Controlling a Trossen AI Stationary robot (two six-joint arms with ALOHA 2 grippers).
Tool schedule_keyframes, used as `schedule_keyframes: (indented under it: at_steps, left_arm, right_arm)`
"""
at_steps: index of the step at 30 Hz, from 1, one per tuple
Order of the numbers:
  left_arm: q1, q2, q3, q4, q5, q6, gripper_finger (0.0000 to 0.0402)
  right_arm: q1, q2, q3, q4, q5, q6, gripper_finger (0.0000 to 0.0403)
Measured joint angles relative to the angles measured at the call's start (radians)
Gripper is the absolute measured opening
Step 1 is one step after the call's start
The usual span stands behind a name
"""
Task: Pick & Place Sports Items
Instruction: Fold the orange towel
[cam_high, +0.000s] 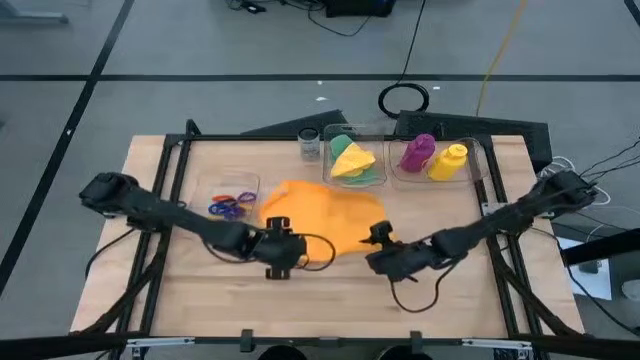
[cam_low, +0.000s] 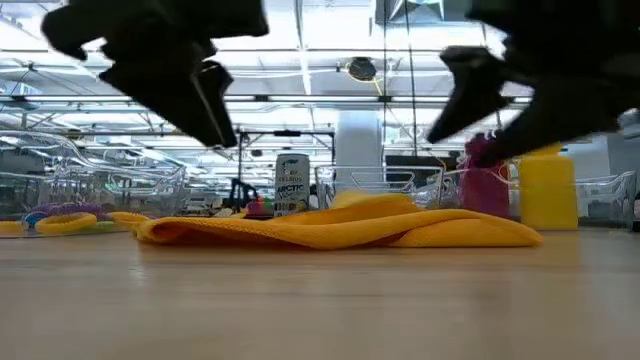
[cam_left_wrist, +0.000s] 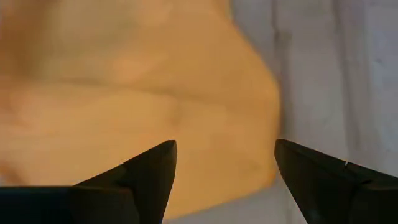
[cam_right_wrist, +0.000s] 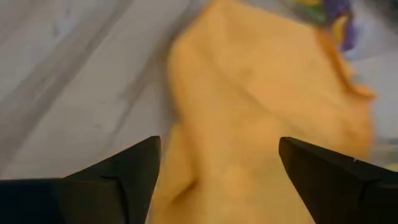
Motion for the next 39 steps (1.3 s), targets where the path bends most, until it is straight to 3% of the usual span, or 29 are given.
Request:
schedule_keyframes:
  at_steps: [11, 25, 32, 39]
  left_arm:
    - [-0.046, 0.001, -0.1, 0.154, -0.143, -0.109, 0.023]
    - [-0.037, 0.001, -0.102, 0.181, -0.147, -0.108, 0.023]
    - [-0.037, 0.001, -0.102, 0.207, -0.146, -0.103, 0.023]
    - [-0.037, 0.001, -0.102, 0.209, -0.145, -0.099, 0.023]
  right_arm:
    - [0.03, 0.141, -0.076, 0.096, 0.003, 0.075, 0.0247]
    - [-0.017, 0.213, -0.074, 0.095, 0.013, 0.211, 0.0243]
    - [-0.064, 0.215, -0.075, 0.022, -0.033, 0.301, 0.0186]
    - [-0.107, 0.216, -0.075, -0.013, -0.144, 0.329, 0.0105]
